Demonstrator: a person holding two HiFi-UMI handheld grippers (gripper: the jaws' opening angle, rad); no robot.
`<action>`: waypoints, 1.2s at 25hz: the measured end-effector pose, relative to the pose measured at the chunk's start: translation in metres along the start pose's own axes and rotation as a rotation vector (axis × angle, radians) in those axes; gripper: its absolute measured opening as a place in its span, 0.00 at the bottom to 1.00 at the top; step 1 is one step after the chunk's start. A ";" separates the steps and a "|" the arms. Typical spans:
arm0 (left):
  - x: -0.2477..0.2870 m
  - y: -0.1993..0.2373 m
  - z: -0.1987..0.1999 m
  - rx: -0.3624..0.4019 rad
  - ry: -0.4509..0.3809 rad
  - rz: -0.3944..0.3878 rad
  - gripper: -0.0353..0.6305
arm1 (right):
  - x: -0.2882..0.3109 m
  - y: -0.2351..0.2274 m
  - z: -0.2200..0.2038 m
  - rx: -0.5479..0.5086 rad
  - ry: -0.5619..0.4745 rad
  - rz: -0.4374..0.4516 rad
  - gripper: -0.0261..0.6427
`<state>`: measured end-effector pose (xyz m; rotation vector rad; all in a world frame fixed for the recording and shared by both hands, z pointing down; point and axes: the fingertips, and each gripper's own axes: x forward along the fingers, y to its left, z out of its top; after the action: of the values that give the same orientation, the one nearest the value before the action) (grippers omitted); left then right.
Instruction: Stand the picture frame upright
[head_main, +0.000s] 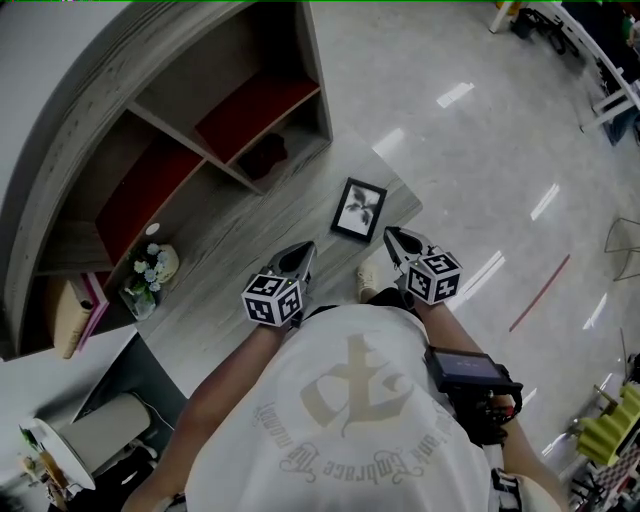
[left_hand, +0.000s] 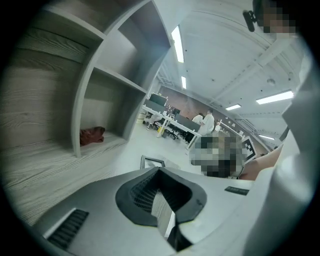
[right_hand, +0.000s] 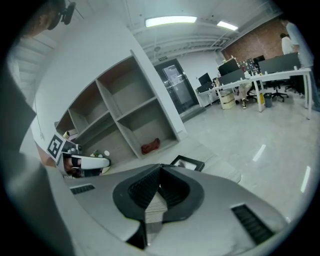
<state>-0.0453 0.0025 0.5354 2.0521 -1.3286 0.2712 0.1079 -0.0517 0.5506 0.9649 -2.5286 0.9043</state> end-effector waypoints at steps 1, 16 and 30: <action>0.004 0.001 0.004 0.002 0.001 0.002 0.06 | 0.003 -0.004 0.003 0.003 0.005 -0.001 0.05; 0.075 0.021 0.037 -0.060 0.001 0.042 0.06 | 0.051 -0.058 0.006 0.021 0.165 0.011 0.05; 0.144 0.043 0.011 -0.034 0.191 0.103 0.06 | 0.084 -0.087 -0.031 0.127 0.353 -0.034 0.05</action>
<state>-0.0183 -0.1206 0.6181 1.8809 -1.3131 0.4750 0.1061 -0.1236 0.6523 0.7984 -2.1749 1.1264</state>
